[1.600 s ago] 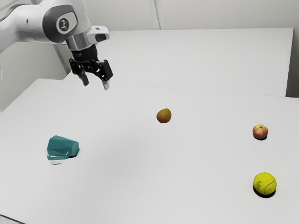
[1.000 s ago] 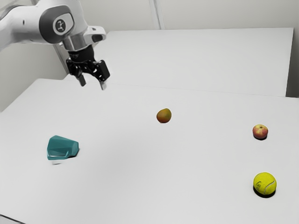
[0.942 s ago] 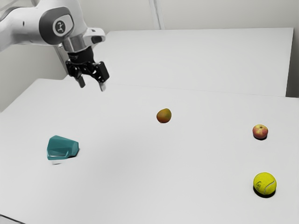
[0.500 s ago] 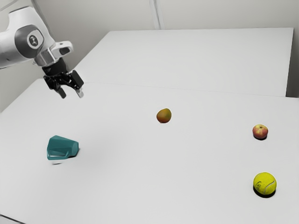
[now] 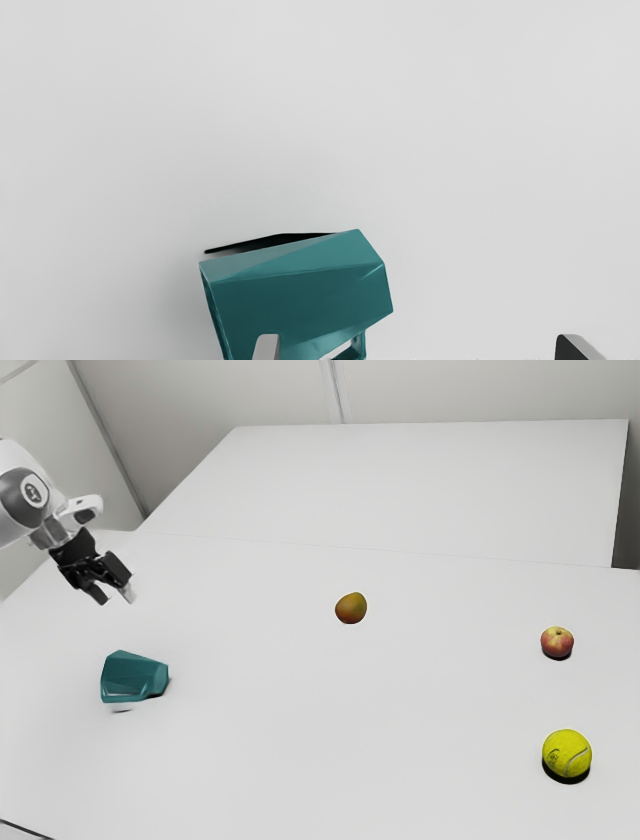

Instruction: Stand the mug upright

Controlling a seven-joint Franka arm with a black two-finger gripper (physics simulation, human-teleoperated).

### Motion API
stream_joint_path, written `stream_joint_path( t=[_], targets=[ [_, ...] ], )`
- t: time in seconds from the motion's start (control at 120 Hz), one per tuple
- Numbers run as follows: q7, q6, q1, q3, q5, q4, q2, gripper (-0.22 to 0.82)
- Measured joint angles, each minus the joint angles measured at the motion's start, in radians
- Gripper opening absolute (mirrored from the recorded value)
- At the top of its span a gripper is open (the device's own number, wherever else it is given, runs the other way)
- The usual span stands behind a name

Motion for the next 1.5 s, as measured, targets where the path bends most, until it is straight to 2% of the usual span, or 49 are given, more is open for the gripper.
stream_joint_path(
  t=[0.117, 0.367, 0.575, 0.733, 1.125, 1.25, 1.383, 1.5],
  targets=[
    [0.037, 0.004, 0.089, 0.000, -0.002, -0.006, 0.043, 0.60],
    [0.096, -0.034, 0.209, -0.001, -0.013, 0.005, 0.123, 0.60],
    [0.138, -0.127, 0.249, -0.001, -0.078, 0.121, 0.267, 0.60],
    [0.183, -0.188, 0.250, -0.005, -0.161, 0.170, 0.336, 0.60],
    [0.262, -0.338, 0.271, -0.008, -0.268, 0.167, 0.389, 0.60],
    [0.280, -0.364, 0.297, -0.049, -0.313, 0.160, 0.388, 0.60],
    [0.296, -0.381, 0.310, -0.057, -0.346, 0.142, 0.392, 0.60],
    [0.307, -0.395, 0.316, -0.058, -0.357, 0.135, 0.407, 0.54]
  ],
)
